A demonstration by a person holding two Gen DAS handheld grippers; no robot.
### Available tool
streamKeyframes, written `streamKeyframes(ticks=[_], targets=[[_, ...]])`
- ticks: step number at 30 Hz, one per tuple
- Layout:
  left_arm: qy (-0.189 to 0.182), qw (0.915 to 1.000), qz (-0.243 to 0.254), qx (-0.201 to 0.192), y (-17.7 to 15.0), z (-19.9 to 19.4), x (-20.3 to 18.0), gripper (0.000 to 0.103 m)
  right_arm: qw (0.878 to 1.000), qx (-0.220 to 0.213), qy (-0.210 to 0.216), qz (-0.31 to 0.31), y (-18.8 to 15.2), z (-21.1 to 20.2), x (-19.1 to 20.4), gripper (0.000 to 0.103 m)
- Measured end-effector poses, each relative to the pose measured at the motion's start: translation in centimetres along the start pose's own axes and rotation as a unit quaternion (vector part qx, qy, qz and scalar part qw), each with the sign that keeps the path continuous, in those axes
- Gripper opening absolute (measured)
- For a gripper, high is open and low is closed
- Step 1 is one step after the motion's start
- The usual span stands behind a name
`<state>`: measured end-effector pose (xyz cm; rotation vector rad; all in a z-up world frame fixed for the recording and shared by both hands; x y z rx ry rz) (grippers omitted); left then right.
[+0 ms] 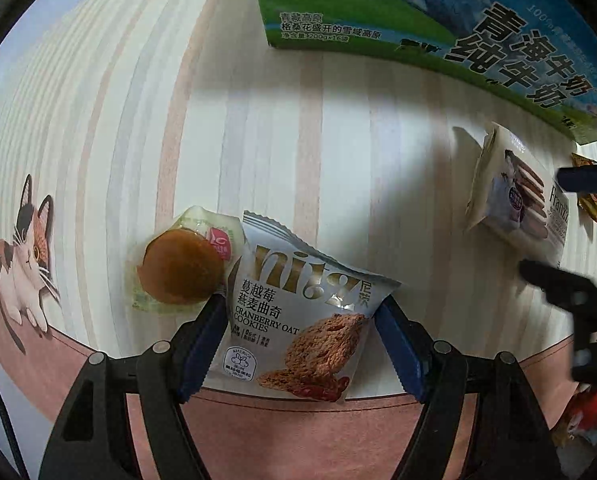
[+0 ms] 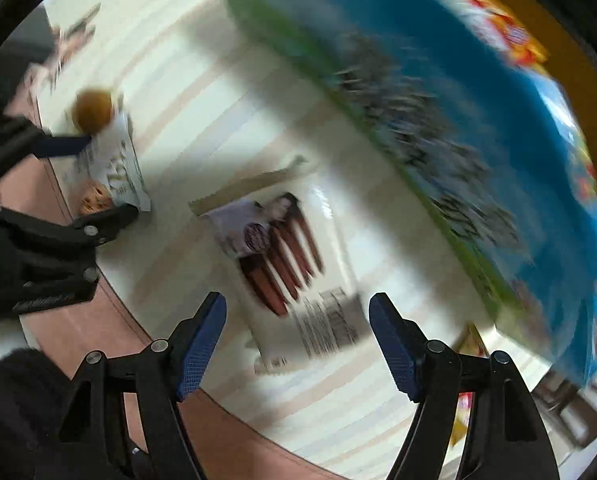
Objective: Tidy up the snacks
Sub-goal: 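Grasp the nitz cranberry cookie pack with left tool while right tool grasps the Franzzi cookie pack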
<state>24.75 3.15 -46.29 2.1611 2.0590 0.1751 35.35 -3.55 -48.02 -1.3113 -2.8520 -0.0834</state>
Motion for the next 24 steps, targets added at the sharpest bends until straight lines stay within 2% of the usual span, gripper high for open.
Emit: streamKeyframes(ticks=[3,5,7,10,11,15,16,21,23,24], targets=[[0.001,1.0,-0.003,-0.002,-0.6,0.0,-0.6,0.074,0.999,0.023,0.012,0.022,0.3,1.4,-0.3,0.076],[0.0,1.0,-0.003,-0.004,-0.7,0.0,-0.4,0.074,0.998,0.031,0.015,0.059,0.0,2.0,-1.2,0.07],[-0.002,1.0,-0.003,-0.005,-1.0,-0.3,-0.4,0.074,0.993,0.034,0.021,0.115,-0.8,1.8,-2.4,0.069],[-0.008,0.9999,-0.005,-0.005,-1.5,-0.5,0.2,0.074,0.971,0.062,0.04,0.229,-3.3,1.8,-3.9,0.069],[-0.012,0.9999,-0.006,-0.004,-1.6,-0.7,0.4,0.074,0.96,0.068,0.052,0.267,-4.2,1.8,-4.2,0.069],[-0.028,0.9996,-0.008,0.006,-1.3,-0.2,1.2,0.075,0.917,0.07,0.116,0.374,-6.0,1.6,-4.7,0.07],[-0.031,0.9994,-0.007,0.009,-1.3,-0.1,1.4,0.076,0.912,0.064,0.122,0.386,-6.0,1.4,-4.9,0.071],[-0.049,0.9984,0.004,0.026,-1.3,0.4,1.7,0.08,0.9,0.042,0.12,0.416,-6.2,0.8,-6.4,0.075],[-0.053,0.998,0.015,0.031,-1.2,0.7,1.7,0.08,0.903,0.038,0.112,0.414,-5.1,0.7,-6.7,0.077],[-0.058,0.9977,0.017,0.029,-1.2,0.8,1.7,0.08,0.904,0.039,0.106,0.412,-3.5,1.0,-6.8,0.078]])
Point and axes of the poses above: each gripper's, at about its wrist camera, not at the fingertips, and z roughly the way its jaws point, x to its left, y to its top, the point moved 7 cm from there along z, roughly the way its jaws point, and after that the axes turned 11 degrees about -x, right-handed, at the moved point
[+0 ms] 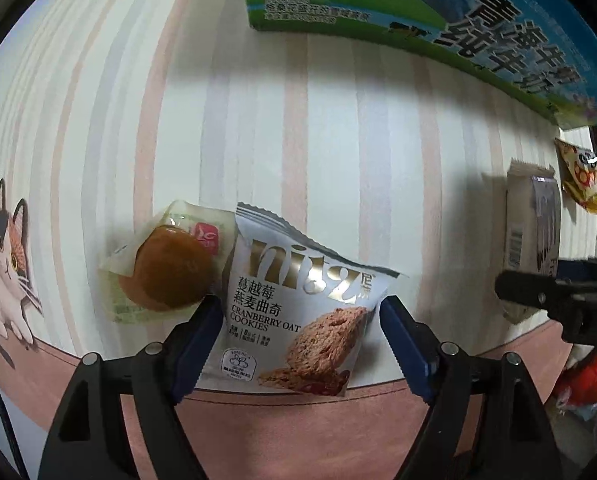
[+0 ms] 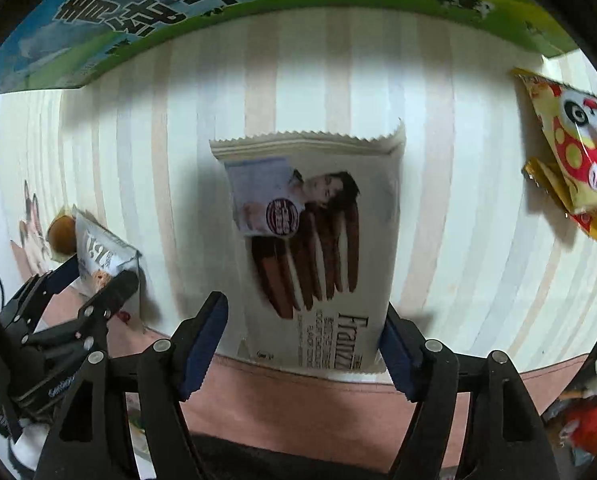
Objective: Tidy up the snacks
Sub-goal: 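Grasp the nitz cranberry cookie pack with left tool while right tool grasps the Franzzi cookie pack, then carry both cookie packs into the box and open both tools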
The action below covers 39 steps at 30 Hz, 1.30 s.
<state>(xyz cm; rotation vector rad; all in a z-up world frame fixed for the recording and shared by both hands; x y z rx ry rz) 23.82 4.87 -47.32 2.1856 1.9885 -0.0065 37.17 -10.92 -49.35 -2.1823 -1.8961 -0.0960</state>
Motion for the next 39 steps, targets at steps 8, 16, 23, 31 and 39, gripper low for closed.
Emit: streamKeyframes(ticks=[8,16,23,31,39], targets=[[0.012,0.999,0.043,0.003,0.2,0.4,-0.6,0.07,0.998,-0.043,-0.054,-0.003,-0.4,-0.1,1.1,0.067],[0.007,0.9998,0.004,-0.016,0.1,-0.7,-1.2,0.066,0.997,-0.07,-0.022,0.018,-4.5,-2.1,-0.3,0.061],[-0.029,0.9979,-0.03,-0.05,0.9,-4.6,-3.0,0.056,0.994,-0.106,0.027,0.015,-5.0,-7.7,-0.2,0.061],[-0.056,0.9965,-0.026,-0.057,2.9,-5.2,-5.0,0.054,0.99,-0.133,0.036,0.016,-4.1,-12.2,-2.1,0.061],[-0.023,0.9978,-0.059,-0.021,4.4,-2.5,-3.9,0.056,0.989,-0.13,0.043,0.058,-5.1,-9.2,-5.3,0.061]])
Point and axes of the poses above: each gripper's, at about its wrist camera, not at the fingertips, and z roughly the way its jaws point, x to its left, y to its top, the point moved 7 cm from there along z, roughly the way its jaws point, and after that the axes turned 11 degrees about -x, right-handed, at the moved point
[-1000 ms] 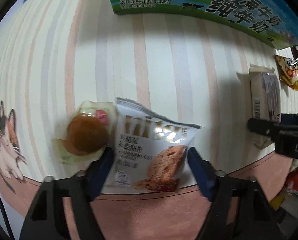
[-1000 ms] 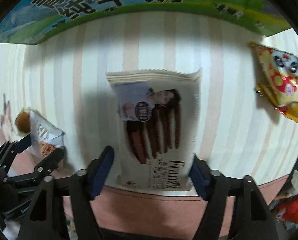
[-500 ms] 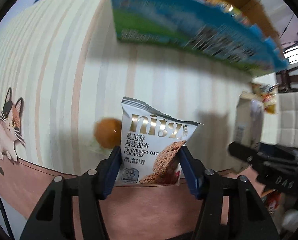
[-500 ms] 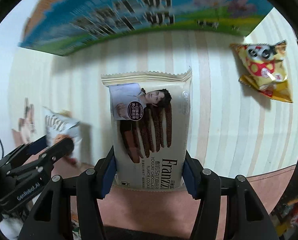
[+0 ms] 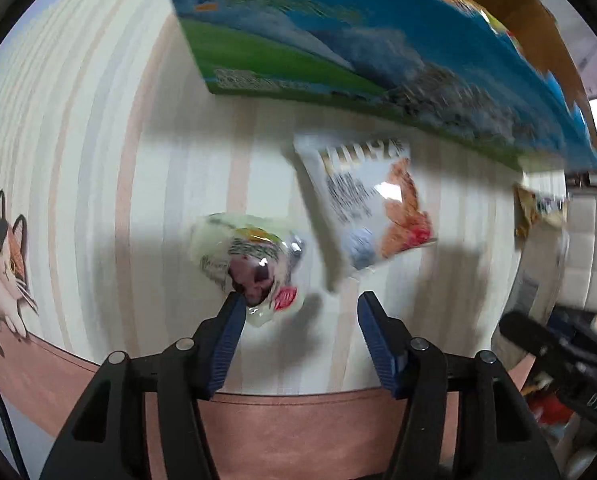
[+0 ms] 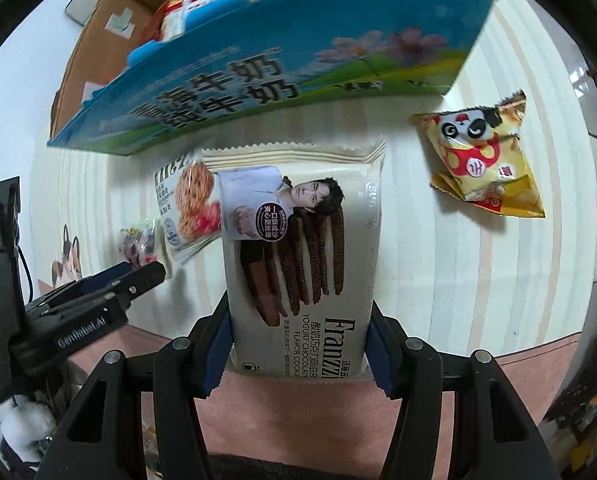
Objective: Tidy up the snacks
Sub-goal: 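Carry both cookie packs into the box and open both tools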
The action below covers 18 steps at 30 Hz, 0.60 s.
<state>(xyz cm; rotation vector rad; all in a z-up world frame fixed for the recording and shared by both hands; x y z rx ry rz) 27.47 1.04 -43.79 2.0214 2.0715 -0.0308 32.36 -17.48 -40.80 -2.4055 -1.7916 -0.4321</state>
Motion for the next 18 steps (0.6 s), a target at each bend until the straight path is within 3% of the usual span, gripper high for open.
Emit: streamKeyframes(ticks=[5,8,13,18], targets=[[-0.026,0.9987,-0.044,-0.004,1.8,-0.7,-0.1,0.066,1.0,-0.006,-0.003,0.02,0.4,0.6,-2.1,0.061],[-0.04,0.9958,-0.083,0.009,3.1,0.6,-1.2,0.066,0.999,-0.013,-0.008,0.029,0.7,0.3,-3.4,0.061],[-0.033,0.9919,-0.118,0.033,4.3,3.7,-3.0,0.066,0.999,-0.017,-0.02,0.043,1.3,-0.2,-5.5,0.061],[0.019,0.9955,-0.093,-0.004,4.8,4.2,-3.9,0.068,0.998,-0.014,-0.03,0.047,1.1,-0.1,-6.8,0.061]])
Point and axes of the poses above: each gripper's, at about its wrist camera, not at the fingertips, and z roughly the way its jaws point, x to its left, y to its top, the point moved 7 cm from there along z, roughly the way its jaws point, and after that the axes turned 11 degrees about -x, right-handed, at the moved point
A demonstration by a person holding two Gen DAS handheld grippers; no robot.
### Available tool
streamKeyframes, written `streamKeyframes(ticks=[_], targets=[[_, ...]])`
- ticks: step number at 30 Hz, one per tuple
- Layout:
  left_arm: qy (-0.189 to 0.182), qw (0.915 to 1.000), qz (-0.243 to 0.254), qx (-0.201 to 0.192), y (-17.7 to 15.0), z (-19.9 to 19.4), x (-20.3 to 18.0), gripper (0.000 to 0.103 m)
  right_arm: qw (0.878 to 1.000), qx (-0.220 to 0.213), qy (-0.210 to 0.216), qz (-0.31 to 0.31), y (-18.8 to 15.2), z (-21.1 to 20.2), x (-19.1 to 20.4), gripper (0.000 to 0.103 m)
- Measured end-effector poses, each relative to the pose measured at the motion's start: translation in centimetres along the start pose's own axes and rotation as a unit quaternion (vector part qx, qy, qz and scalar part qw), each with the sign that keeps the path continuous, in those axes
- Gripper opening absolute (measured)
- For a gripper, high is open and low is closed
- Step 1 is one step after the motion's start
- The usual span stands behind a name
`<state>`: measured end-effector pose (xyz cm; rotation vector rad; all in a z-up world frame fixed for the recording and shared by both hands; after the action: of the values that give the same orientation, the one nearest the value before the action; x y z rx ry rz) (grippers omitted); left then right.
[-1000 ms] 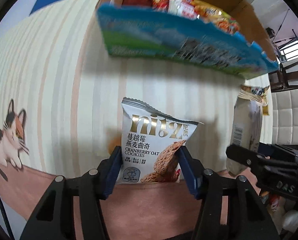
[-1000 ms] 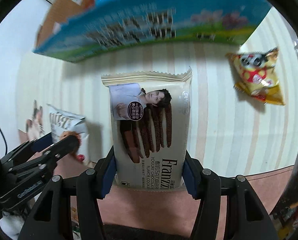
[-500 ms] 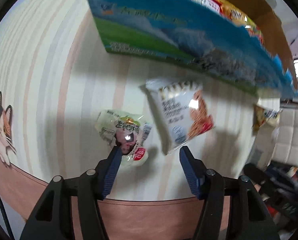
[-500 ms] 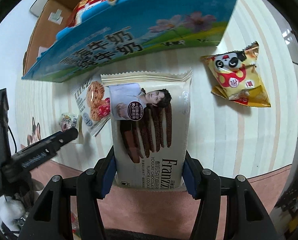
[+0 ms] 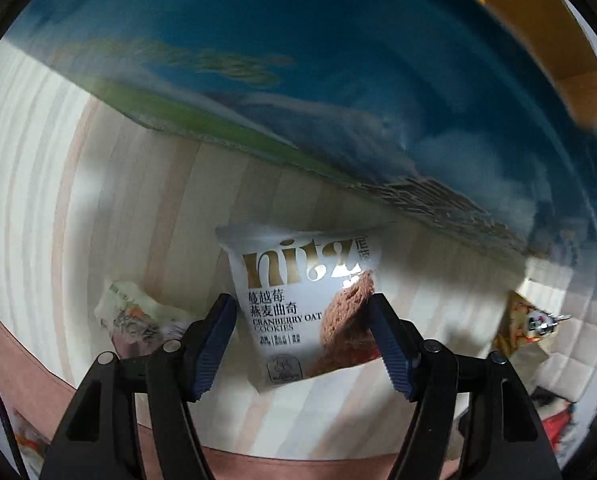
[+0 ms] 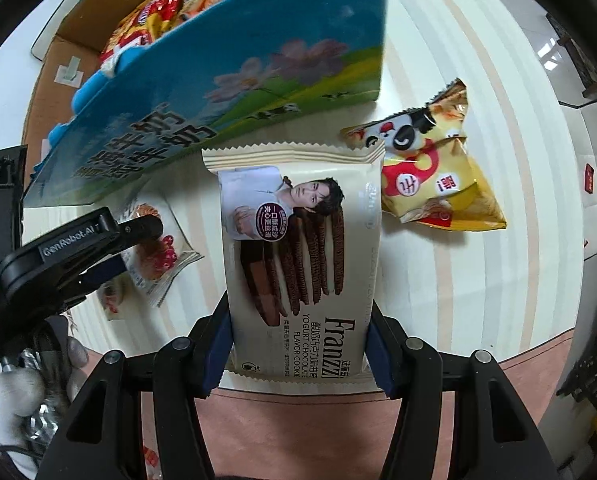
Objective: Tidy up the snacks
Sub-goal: 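Carry both cookie packs into the box and open both tools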
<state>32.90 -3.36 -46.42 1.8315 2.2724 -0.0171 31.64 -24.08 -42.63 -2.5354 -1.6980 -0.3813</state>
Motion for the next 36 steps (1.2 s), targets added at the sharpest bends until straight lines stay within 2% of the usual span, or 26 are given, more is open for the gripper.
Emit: streamKeyframes(ticks=[3,6,10,13,17,20,22,27,29,30,33,34,36], targets=[[0.01,0.9989,0.045,-0.008,-0.7,-0.1,-1.0,0.064,1.0,0.005,-0.002,-0.002,-0.4,0.2,-0.2,0.061],[0.008,0.9969,0.078,0.004,-2.7,0.0,-1.6,0.063,1.0,0.007,-0.002,-0.007,-1.0,0.2,-0.3,0.061],[0.004,0.9943,0.104,0.023,-5.8,-0.2,-0.5,0.063,1.0,0.009,0.001,-0.015,-2.2,0.1,-0.4,0.061],[-0.008,0.9943,0.1,0.036,-7.0,-0.2,0.4,0.064,1.0,0.011,0.002,-0.02,-2.8,-0.1,-0.1,0.061],[-0.001,0.9946,0.094,0.043,-6.2,0.3,0.3,0.073,1.0,0.013,-0.004,-0.017,-3.3,1.0,0.5,0.061],[0.036,0.9928,0.11,0.031,-5.5,1.0,-1.2,0.073,1.0,0.013,-0.011,-0.015,-3.5,2.5,1.2,0.061],[0.045,0.9912,0.123,0.019,-5.6,1.1,-2.0,0.07,1.0,0.011,-0.017,-0.016,-3.8,3.1,1.2,0.061],[0.035,0.9898,0.137,0.016,-7.3,0.6,-3.3,0.07,1.0,0.005,-0.011,-0.017,-4.8,2.8,1.1,0.061],[0.019,0.9905,0.136,0.009,-8.7,-0.2,-4.7,0.07,1.0,0.001,-0.001,-0.016,-5.1,2.2,1.5,0.061],[0.011,0.9906,0.137,0.004,-8.0,-0.7,-5.1,0.07,1.0,-0.001,0.004,-0.017,-5.1,1.8,1.4,0.061],[-0.018,0.9889,0.145,-0.028,-8.5,-4.5,-7.2,0.07,0.999,-0.01,0.031,-0.022,-5.3,-0.5,1.9,0.061],[-0.029,0.988,0.146,-0.042,-8.0,-6.1,-7.8,0.07,0.999,0.0,0.033,-0.038,-5.4,-1.2,2.1,0.061],[-0.046,0.9858,0.147,-0.068,-6.3,-9.1,-8.4,0.07,0.998,-0.01,0.051,-0.044,-5.0,-3.2,3.0,0.061]])
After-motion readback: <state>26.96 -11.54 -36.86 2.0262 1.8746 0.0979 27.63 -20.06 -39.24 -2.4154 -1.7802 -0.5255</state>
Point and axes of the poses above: each gripper's, at about its wrist camera, not at the fingertips, and z roughly the way its jaws point, x to its left, y to its top, the point moved 7 cm from there along z, roughly the way its jaws point, and after that the axes turned 11 degrees about -x, right-handed, at the moved point
